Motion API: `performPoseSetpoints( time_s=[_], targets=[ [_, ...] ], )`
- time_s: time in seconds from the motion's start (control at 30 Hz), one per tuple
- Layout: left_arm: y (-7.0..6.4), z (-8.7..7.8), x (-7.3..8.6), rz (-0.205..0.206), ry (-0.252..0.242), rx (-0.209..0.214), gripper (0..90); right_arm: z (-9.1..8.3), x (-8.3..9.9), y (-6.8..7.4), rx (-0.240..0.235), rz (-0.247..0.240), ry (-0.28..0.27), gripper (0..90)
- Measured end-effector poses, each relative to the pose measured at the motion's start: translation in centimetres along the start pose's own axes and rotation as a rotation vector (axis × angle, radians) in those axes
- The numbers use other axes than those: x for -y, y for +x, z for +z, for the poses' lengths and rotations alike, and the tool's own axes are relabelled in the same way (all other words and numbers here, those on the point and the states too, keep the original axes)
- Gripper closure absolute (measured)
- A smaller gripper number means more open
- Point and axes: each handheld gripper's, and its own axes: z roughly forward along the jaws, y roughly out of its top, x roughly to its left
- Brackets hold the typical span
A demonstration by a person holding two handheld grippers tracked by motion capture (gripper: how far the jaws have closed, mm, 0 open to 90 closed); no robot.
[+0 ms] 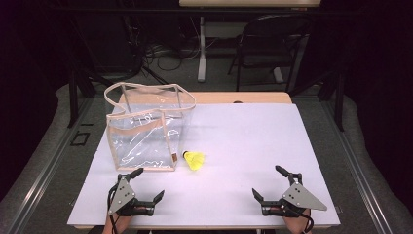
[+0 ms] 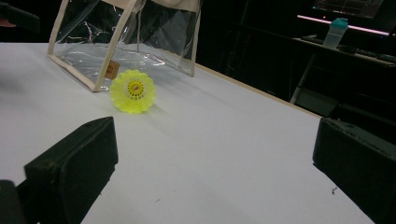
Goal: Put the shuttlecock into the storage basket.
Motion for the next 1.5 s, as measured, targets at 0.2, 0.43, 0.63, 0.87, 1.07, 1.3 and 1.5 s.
performPoseSetpoints(
  time_s=[0.2,0.43,0.63,0.87,1.07,1.3,1.5],
  targets=[
    [0.0,0.0,0.0,0.003,0.004,0.000,0.0,0.1,0.0,0.0,-0.010,0.005,0.007,0.0],
    [-0.1,0.1,0.0,0.003,0.004,0.007,0.0,0.3,0.0,0.1,-0.006,0.004,0.019,0.0],
    [-0.1,0.1,0.1,-0.002,0.002,0.013,0.0,1.0,-0.3,0.5,-0.017,0.013,0.067,0.0],
    [0.0,0.2,0.1,-0.004,0.002,0.014,0.0,1.7,-0.5,0.8,-0.034,0.008,0.106,0.0],
    [0.0,0.1,0.1,-0.003,0.005,0.014,0.0,2.5,-0.5,0.8,-0.056,0.001,0.134,0.0],
    [0.0,0.2,0.1,-0.003,0.010,0.015,0.0,3.8,-0.7,0.7,-0.085,-0.012,0.157,0.0],
    [0.1,0.2,0.1,-0.001,0.009,0.016,0.0,5.0,-1.0,0.9,-0.113,-0.023,0.171,0.0]
  ],
)
